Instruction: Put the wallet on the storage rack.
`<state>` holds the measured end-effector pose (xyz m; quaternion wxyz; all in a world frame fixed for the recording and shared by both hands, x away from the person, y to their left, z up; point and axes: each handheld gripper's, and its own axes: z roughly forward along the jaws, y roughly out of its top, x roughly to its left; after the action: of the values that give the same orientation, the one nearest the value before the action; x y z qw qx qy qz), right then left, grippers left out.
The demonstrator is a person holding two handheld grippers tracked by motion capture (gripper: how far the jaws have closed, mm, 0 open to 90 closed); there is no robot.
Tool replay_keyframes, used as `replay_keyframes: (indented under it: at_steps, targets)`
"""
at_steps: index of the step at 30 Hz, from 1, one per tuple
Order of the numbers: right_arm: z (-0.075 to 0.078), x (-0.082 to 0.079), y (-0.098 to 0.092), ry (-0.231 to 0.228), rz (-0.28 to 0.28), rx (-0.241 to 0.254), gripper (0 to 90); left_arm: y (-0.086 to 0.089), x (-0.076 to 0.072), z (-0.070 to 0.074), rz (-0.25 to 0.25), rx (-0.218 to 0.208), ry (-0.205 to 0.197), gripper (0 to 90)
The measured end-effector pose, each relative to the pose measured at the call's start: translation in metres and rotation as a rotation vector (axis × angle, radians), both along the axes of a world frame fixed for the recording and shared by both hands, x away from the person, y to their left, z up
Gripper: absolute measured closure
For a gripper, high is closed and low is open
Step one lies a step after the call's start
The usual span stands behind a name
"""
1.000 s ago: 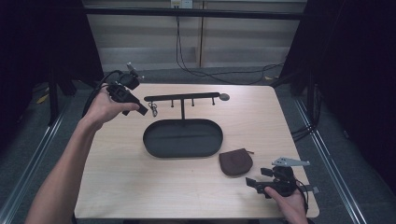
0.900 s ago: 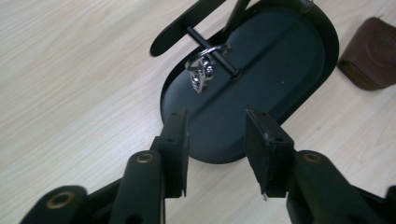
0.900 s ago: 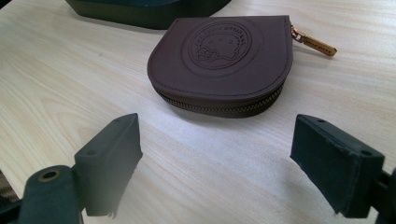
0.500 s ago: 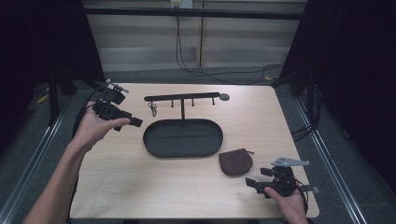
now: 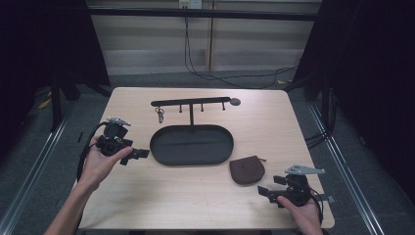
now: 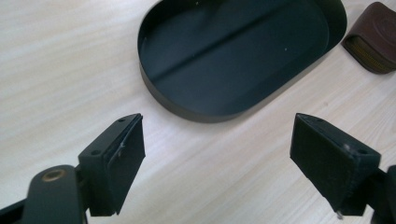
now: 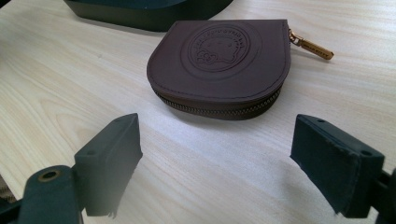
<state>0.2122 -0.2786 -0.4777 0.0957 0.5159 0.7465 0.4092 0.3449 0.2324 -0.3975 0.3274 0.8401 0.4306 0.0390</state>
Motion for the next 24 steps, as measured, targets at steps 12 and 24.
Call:
replay_keyframes:
  at_steps: [12,24]
  targets:
    - [0.001,0.000,0.000,-0.001,-0.006,0.006,15.7,0.002,-0.043,-0.029,-0.049,-0.038,-0.012,18.0]
    - [0.006,0.003,0.001,0.025,-0.008,-0.009,22.1,0.008,-0.089,-0.054,-0.042,-0.086,-0.032,20.8]
